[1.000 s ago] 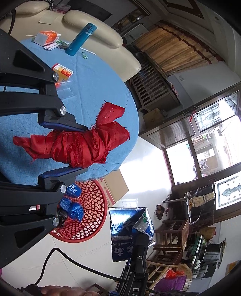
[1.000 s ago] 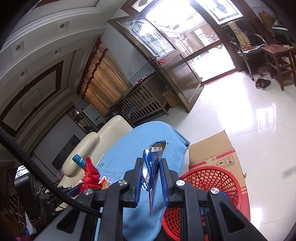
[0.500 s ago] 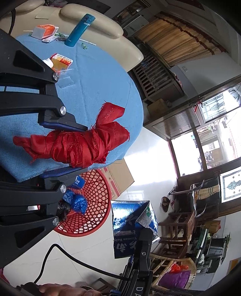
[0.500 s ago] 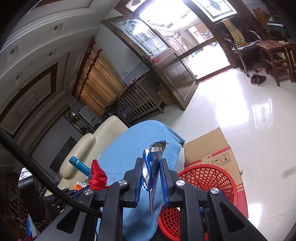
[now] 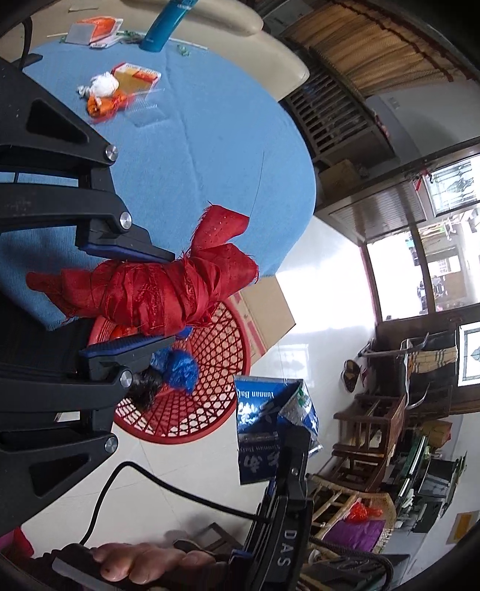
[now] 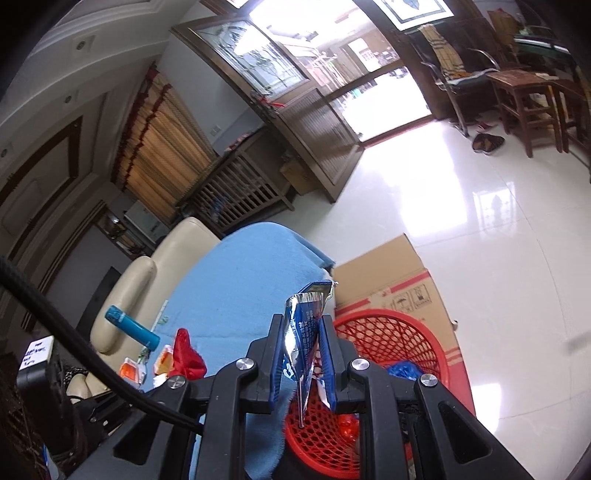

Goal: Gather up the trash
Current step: 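Open the right tool to drop the packet while the left tool drops the red mesh into the wastebasket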

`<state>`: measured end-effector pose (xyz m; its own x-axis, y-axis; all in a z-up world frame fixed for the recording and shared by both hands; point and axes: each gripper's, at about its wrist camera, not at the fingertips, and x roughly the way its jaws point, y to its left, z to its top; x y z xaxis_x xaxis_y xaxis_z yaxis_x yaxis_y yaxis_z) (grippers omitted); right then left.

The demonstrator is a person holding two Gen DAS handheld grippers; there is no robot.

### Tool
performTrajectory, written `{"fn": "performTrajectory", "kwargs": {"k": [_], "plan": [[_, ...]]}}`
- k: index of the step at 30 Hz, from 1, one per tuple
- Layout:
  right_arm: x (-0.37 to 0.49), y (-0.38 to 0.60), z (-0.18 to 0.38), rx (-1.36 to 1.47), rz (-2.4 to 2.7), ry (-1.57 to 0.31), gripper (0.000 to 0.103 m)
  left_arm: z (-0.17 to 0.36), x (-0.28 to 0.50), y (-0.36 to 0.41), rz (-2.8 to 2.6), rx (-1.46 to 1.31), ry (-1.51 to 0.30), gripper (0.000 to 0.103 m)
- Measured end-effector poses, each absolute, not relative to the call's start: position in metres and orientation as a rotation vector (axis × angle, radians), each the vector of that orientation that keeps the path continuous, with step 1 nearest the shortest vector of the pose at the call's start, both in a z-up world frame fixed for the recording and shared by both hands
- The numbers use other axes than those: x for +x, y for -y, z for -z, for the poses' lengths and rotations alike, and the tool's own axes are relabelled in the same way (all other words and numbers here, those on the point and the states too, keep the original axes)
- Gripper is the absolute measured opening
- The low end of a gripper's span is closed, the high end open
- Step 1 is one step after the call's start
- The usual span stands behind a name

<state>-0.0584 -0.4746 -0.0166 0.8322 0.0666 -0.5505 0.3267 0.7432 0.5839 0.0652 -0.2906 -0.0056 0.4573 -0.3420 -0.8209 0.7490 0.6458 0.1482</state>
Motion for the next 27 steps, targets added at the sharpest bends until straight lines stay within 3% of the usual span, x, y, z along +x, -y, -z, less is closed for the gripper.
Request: {"fn": "performTrajectory", "kwargs": {"k": [6,9,11,16,17,19,20,27], "plan": [[-0.055,0.479,0.031,0.759,0.165,-0.623,0.023,0.009,0.071,0.295,0.796,0.481,-0.904,0.040],[-0.054,0.480,0.034,0.770,0.154,-0.636,0.023,0.007,0.071,0.298,0.817,0.465,-0.898,0.049],[-0.054,0.480,0.033,0.772,0.153,-0.634,0.023,0.004,0.070,0.297,0.816,0.453,-0.884,0.064],[-0.056,0.482,0.032,0.794,0.143,-0.618,0.026,-0.001,0.069,0.291,0.805,0.444,-0.857,0.065],[-0.056,0.482,0.032,0.796,0.140,-0.615,0.031,-0.001,0.070,0.288,0.802,0.438,-0.859,0.065],[-0.056,0.481,0.031,0.793,0.133,-0.607,0.051,-0.002,0.072,0.282,0.785,0.426,-0.862,0.065],[-0.058,0.480,0.029,0.788,0.134,-0.590,0.067,-0.002,0.071,0.279,0.776,0.421,-0.857,0.065],[-0.061,0.471,0.016,0.733,0.133,-0.545,0.067,-0.012,0.066,0.258,0.657,0.446,-0.779,0.065]]}}
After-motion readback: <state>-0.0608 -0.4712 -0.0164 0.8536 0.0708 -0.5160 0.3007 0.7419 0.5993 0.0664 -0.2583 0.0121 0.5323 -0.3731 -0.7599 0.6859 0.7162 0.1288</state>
